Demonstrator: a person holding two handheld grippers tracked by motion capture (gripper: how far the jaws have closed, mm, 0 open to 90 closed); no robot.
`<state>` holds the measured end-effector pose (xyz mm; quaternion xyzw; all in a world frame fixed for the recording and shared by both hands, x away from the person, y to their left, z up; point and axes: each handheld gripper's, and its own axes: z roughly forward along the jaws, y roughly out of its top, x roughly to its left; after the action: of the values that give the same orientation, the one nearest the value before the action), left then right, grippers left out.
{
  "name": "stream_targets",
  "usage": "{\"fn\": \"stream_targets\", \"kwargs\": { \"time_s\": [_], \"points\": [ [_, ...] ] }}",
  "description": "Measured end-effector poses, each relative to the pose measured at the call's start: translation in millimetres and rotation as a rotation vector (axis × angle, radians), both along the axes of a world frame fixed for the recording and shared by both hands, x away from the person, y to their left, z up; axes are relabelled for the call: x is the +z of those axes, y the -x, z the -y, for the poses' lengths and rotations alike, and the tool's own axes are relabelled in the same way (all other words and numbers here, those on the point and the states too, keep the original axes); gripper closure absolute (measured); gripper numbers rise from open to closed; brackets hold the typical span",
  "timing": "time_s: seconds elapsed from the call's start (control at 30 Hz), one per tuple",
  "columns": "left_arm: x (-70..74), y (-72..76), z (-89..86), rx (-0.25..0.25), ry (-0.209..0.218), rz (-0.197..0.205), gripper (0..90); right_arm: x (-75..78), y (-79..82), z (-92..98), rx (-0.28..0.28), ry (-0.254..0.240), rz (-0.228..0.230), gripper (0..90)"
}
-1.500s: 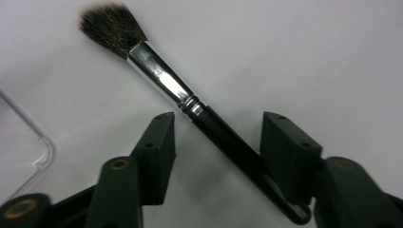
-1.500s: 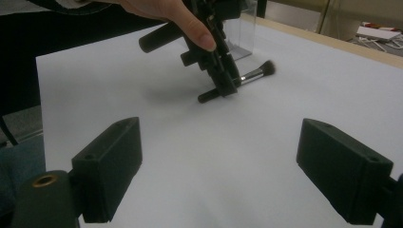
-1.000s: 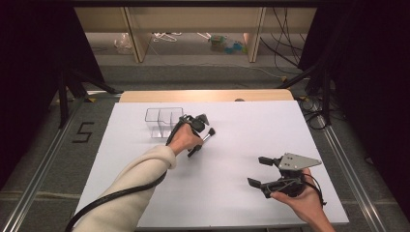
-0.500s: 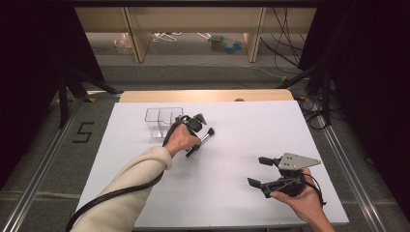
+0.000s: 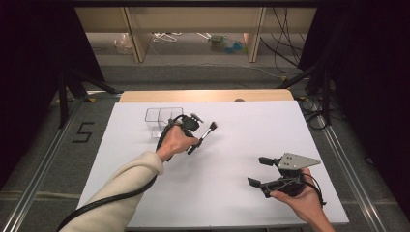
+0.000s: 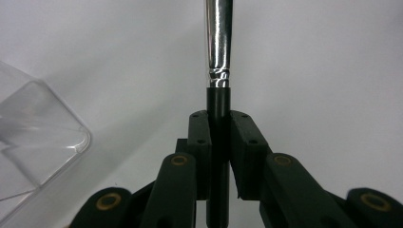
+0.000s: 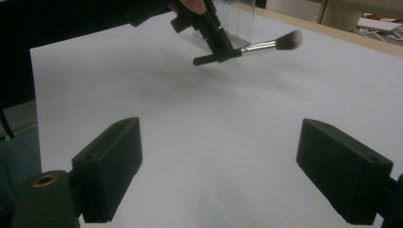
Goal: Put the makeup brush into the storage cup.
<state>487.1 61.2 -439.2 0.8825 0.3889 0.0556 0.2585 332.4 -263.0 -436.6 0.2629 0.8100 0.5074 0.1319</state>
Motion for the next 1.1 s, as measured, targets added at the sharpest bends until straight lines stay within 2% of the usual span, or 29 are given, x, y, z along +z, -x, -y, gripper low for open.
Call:
{"fn": "stream_targets", "kwargs": {
  "time_s": [0.03,0.33,0.37,0.4,0.57,0.63,0.7,0.8,0.87,1.1],
  "points": [
    [1.7,0.9,-2.6,-0.007,0.004,0.010,79.3,-0.9,-0.7,-0.7,0.009,-0.016,0.002,16.2],
    [10.8,13.7,-26.0,-0.030,0.061,0.065,79.3,-1.4,-0.6,-1.2,0.004,-0.012,-0.010,16.2],
    [10.1,16.1,-26.6,-0.001,0.095,0.076,79.3,-1.5,-0.7,-1.1,0.003,-0.012,-0.009,16.2],
    [10.8,17.1,-29.7,-0.007,0.095,0.085,79.3,-1.6,-0.8,-1.1,0.002,-0.012,-0.010,16.2],
    [10.7,25.4,-40.5,0.004,0.152,0.128,79.3,-1.9,-0.8,-1.1,0.000,-0.011,-0.012,16.2],
    [10.4,29.3,-45.1,0.012,0.163,0.138,79.3,-1.7,-0.6,-1.1,-0.001,-0.013,-0.018,16.2],
    [8.8,32.4,-49.3,0.028,0.193,0.158,79.3,-2.2,-1.1,-1.0,-0.001,-0.011,-0.010,16.2],
    [9.2,36.8,-56.8,0.031,0.195,0.171,79.3,-2.3,-1.1,-1.1,-0.001,-0.013,-0.012,16.2],
    [8.7,41.1,-62.7,0.040,0.213,0.189,79.2,-2.3,-1.0,-1.4,0.000,-0.013,-0.013,16.2],
    [7.5,49.6,-69.4,0.035,0.245,0.210,79.3,-2.7,-1.5,-1.6,-0.001,-0.011,-0.010,16.2]
  ]
}}
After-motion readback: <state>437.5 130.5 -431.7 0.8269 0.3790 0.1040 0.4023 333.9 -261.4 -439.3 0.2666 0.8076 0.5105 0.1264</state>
